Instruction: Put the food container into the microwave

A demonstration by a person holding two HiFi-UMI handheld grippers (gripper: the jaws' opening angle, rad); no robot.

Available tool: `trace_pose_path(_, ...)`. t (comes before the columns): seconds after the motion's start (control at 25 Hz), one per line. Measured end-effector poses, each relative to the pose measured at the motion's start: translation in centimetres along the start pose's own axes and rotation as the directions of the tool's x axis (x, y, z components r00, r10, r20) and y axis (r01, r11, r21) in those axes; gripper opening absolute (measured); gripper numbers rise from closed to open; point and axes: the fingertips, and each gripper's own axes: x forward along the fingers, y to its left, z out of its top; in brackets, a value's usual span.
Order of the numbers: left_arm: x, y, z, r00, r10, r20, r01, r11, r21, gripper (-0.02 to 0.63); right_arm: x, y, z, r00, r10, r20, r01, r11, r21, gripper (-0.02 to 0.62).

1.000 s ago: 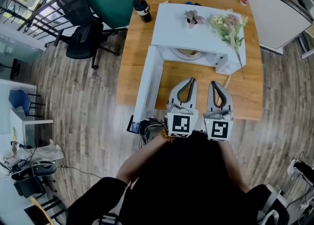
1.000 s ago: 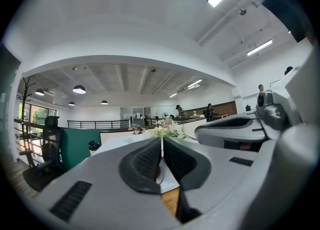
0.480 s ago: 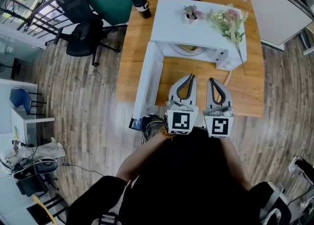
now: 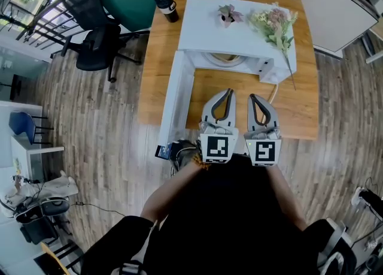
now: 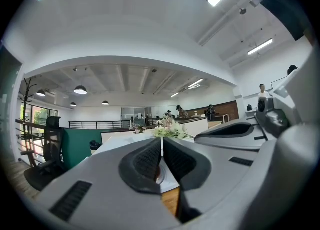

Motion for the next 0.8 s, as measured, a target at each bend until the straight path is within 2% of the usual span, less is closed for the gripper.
trace_pose_path(0.4,0.0,0.3,-0.4,1.0,0.007,-0.009,-0.007,1.0,-0.002,0.032,0.0,-0.3,-0.5,1.0,-0.013,-0.018,0.013,0.999,0.035,0.003)
trace_pose_path(0.8,0.0,0.5,-0.9,1.0,0.009,-0.017,-0.009,1.0,-0.001,0.032,0.3,-0.1,-1.1,0.999,0.008,-0.033,-0.009,1.0,-0.018,0.004)
